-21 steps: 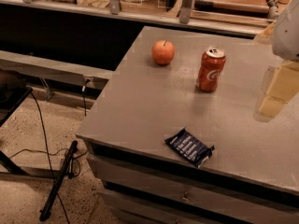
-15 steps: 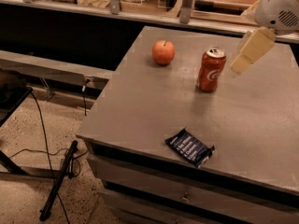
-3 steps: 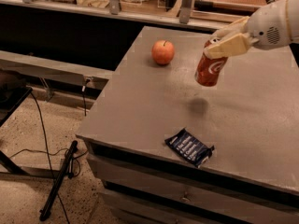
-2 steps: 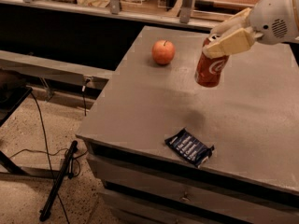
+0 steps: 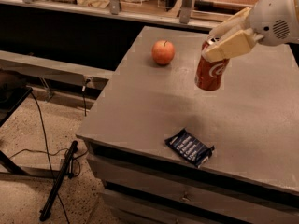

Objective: Move coke can near rxbar blueberry

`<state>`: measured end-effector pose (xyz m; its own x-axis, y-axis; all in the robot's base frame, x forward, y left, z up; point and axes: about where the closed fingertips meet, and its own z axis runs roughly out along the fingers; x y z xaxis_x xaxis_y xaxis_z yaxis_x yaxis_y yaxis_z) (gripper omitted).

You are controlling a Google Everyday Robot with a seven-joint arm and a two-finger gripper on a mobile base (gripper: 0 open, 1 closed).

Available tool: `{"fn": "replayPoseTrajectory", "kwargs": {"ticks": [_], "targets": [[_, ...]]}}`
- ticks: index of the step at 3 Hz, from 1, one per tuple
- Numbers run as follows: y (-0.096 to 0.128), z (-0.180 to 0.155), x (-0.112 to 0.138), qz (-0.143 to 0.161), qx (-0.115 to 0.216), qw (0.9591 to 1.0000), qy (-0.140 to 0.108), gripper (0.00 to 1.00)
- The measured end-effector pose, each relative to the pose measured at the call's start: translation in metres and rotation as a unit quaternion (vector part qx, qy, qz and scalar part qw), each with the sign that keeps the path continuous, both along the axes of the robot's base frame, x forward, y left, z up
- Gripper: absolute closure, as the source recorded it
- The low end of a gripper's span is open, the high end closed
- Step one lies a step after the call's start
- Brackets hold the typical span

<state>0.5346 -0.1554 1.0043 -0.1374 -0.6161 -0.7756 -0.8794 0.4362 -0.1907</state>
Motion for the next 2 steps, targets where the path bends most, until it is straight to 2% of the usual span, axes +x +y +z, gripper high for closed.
{"fn": "replayPoseTrajectory", "kwargs": {"ticks": [1, 2], "targets": [[0.001, 0.0, -0.025, 0.019, 0.017, 0.9995, -0.021, 1.0], [-0.003, -0.003, -0.061, 0.035, 0.02, 0.9984, -0.04, 1.0]]}}
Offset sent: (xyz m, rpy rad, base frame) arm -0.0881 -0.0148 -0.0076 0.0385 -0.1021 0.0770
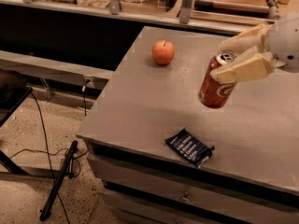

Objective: Move coke can near rxbar blueberry

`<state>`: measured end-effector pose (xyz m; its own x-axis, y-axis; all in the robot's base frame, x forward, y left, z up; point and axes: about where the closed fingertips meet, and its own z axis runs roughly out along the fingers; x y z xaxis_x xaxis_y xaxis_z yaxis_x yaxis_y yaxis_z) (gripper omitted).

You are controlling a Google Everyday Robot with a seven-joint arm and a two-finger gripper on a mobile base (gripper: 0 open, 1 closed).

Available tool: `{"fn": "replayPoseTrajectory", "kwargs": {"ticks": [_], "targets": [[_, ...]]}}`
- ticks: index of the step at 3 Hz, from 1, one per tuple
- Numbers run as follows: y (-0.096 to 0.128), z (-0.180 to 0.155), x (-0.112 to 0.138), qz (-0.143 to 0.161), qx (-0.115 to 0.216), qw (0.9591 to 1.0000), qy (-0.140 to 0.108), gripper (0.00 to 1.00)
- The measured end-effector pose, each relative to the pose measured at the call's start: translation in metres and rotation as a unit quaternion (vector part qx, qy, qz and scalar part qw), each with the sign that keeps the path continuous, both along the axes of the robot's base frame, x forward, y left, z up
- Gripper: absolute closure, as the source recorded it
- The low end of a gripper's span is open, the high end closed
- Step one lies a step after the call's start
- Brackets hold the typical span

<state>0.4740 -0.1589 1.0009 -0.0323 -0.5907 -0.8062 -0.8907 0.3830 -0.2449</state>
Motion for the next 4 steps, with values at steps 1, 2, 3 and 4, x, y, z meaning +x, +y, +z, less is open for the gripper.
{"fn": "replayPoseTrajectory", "kwargs": {"ticks": [1, 2, 3, 4], "targets": [[0.0, -0.002, -0.014, 0.009, 0.004, 0.9999, -0.007, 1.0], [0.009, -0.005, -0.024, 0.032, 0.003, 0.9993, -0.018, 1.0], [0.017, -0.012, -0.031, 0.053, 0.004, 0.9983, -0.024, 1.0], [0.025, -0.025, -0.034, 0.071, 0.006, 0.9971, -0.028, 1.0]]}}
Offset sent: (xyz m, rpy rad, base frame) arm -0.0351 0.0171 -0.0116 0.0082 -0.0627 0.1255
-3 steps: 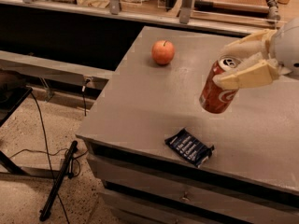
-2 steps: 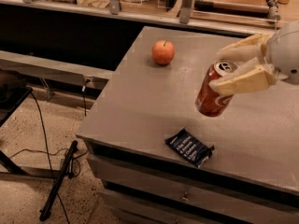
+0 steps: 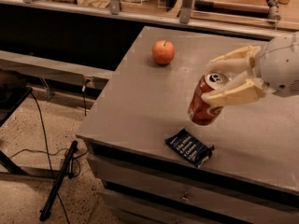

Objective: Move coke can near rxbar blueberry

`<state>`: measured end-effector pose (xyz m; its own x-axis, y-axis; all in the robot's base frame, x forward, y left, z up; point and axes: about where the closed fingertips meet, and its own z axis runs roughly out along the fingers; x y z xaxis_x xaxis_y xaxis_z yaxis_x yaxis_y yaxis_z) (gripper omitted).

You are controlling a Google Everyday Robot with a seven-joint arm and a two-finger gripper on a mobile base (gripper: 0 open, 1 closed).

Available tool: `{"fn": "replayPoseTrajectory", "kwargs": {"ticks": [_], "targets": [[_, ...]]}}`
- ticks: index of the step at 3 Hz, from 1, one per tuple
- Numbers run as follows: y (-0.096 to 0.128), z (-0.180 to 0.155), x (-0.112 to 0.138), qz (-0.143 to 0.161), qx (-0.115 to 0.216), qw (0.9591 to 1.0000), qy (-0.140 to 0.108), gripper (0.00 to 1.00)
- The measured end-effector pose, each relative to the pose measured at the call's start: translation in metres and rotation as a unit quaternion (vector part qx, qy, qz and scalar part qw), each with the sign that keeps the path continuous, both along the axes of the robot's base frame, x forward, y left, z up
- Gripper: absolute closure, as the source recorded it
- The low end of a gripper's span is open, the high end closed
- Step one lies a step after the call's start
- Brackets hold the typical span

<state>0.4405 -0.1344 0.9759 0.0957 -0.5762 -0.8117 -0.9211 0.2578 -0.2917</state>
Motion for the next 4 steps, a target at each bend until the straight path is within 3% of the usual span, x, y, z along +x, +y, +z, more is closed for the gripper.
{"fn": "replayPoseTrajectory", "kwargs": {"ticks": [2, 3, 4], "targets": [[0.002, -0.029, 0.005, 0.005, -0.034, 0.9993, 0.014, 1.0], [-0.001, -0.04, 0.007, 0.002, -0.051, 0.9985, 0.02, 0.87], [-0.006, -0.047, 0.008, -0.003, -0.06, 0.9979, 0.023, 0.63]]}}
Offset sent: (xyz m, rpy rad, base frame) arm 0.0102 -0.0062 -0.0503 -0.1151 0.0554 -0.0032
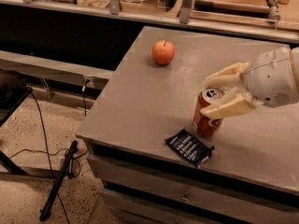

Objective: Move coke can near rxbar blueberry

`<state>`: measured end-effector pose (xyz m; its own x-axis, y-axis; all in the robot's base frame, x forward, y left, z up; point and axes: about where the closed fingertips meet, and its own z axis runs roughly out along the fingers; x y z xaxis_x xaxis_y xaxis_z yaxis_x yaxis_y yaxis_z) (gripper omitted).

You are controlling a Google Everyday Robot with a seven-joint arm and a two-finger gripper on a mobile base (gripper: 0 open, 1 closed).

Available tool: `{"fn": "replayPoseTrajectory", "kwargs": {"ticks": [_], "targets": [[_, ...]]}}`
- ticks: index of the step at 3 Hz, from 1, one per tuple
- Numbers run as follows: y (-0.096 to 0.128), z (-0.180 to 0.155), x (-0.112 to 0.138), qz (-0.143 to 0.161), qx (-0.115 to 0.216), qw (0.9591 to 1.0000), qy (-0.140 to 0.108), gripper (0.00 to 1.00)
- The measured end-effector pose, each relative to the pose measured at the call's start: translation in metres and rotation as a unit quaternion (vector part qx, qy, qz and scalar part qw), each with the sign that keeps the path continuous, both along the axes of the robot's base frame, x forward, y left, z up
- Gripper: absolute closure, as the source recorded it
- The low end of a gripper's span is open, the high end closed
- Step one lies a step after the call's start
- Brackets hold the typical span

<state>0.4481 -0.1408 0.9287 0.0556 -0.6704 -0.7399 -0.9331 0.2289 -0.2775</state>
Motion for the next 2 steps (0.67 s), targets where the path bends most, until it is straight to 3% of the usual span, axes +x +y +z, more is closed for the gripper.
{"fn": "replayPoseTrajectory", "kwargs": {"ticks": [2], "targets": [[-0.0037, -0.0031, 0.001, -0.011, 0.002, 0.9999, -0.005, 0.17]]}}
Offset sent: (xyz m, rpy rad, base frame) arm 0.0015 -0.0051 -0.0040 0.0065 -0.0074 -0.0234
